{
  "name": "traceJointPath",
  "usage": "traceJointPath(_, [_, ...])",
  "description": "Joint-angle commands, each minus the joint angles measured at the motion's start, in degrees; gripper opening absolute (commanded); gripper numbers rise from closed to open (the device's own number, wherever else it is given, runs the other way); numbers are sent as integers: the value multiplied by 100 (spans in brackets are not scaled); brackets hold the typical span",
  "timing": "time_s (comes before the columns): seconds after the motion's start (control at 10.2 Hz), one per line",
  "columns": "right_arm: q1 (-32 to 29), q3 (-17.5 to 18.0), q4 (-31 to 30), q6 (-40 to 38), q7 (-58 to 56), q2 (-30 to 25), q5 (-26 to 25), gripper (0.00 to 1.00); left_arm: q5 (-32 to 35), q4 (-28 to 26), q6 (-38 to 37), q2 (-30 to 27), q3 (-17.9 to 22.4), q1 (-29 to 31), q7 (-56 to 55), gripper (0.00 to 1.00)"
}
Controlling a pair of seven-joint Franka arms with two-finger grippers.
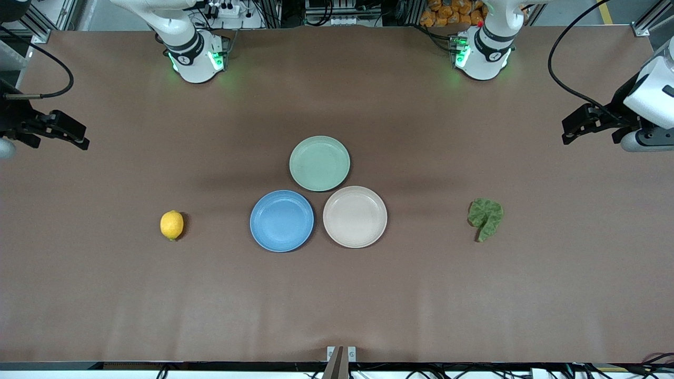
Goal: Place lemon and lettuce in plates
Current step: 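Reach the right gripper to the lemon while the left gripper reaches the lettuce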
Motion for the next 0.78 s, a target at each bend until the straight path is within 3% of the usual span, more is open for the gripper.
traceJointPath(0.0, [-31,24,-135,1,30,-137,-92,100,143,58,-113,-12,-28,-4,26,100])
traceJointPath(0.49, [-127,24,-144,79,118,-32,-31,100,160,-204,-9,549,-37,-4,70,100])
traceJointPath(0.69, [-102,24,-153,482,162,301,14,100,151,-1246,1259,542,-46,39,70,100])
